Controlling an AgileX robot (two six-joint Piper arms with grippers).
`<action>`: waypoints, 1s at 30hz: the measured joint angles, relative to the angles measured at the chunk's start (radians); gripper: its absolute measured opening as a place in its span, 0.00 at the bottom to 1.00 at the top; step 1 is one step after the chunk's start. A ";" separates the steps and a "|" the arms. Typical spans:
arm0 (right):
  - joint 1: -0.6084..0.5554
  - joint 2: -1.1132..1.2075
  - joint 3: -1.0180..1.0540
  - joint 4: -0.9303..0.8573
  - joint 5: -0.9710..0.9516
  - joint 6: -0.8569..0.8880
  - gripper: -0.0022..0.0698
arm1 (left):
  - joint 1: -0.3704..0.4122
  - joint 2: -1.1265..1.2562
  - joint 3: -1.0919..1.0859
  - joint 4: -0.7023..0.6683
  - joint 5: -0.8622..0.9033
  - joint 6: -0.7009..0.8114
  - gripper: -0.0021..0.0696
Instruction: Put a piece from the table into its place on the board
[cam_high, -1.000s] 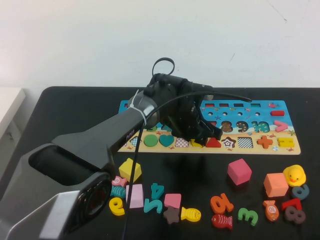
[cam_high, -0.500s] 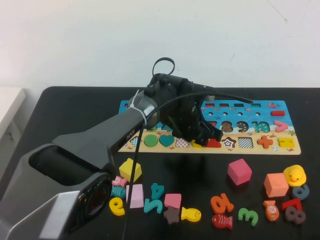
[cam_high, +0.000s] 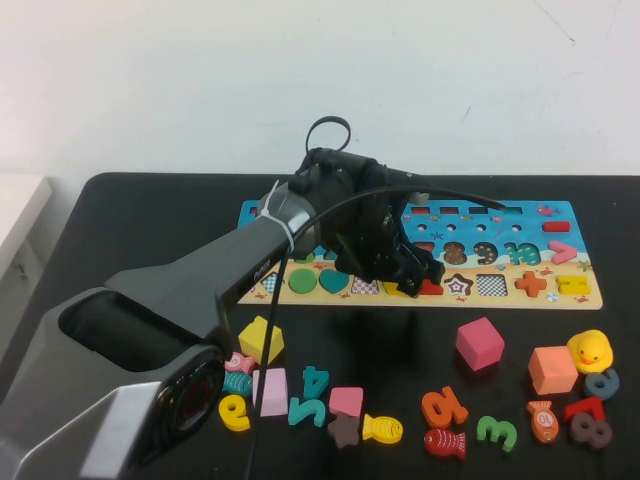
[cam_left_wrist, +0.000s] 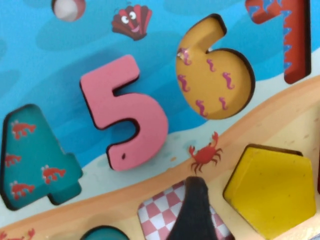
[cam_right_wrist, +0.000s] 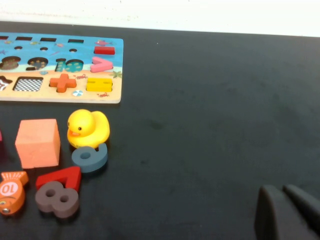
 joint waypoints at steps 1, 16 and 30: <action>0.000 0.000 0.000 0.000 0.000 0.000 0.06 | 0.000 0.000 -0.002 0.000 0.000 0.000 0.73; 0.000 0.000 0.000 0.000 0.000 0.000 0.06 | -0.002 0.007 -0.343 0.087 0.259 0.045 0.44; 0.000 0.000 0.000 0.000 0.000 0.000 0.06 | 0.005 -0.334 -0.477 0.214 0.376 0.091 0.03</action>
